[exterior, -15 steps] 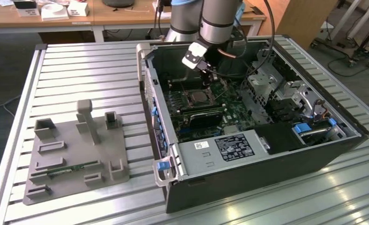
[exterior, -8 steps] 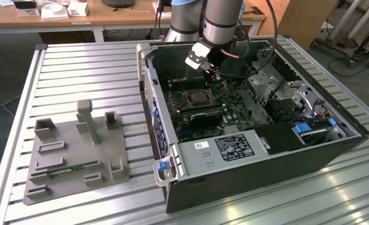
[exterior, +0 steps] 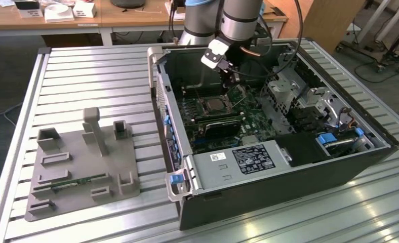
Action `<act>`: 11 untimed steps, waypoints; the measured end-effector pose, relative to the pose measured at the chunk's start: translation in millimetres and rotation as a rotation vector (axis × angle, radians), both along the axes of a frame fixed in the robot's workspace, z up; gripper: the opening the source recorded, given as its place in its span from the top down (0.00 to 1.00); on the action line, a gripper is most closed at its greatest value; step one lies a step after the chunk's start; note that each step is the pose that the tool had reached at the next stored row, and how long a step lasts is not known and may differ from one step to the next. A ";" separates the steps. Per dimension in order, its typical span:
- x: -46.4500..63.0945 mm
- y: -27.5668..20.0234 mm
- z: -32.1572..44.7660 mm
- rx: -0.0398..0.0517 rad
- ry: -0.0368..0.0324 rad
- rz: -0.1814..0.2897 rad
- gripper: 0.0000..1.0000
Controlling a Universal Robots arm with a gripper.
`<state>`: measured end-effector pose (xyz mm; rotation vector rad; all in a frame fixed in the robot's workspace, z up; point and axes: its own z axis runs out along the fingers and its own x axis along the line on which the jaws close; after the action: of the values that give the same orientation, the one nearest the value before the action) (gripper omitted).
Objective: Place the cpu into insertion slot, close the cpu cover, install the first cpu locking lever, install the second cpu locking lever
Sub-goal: 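Close the cpu cover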
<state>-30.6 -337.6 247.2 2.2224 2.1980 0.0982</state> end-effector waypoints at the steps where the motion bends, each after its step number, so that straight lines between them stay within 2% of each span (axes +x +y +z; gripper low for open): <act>1: 0.0 0.1 1.8 0.0000 0.0000 0.000 0.89; 11: 2.2 0.1 3.6 0.0008 0.0001 0.000 0.89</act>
<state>-28.3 -337.5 250.8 2.2229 2.1983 0.0990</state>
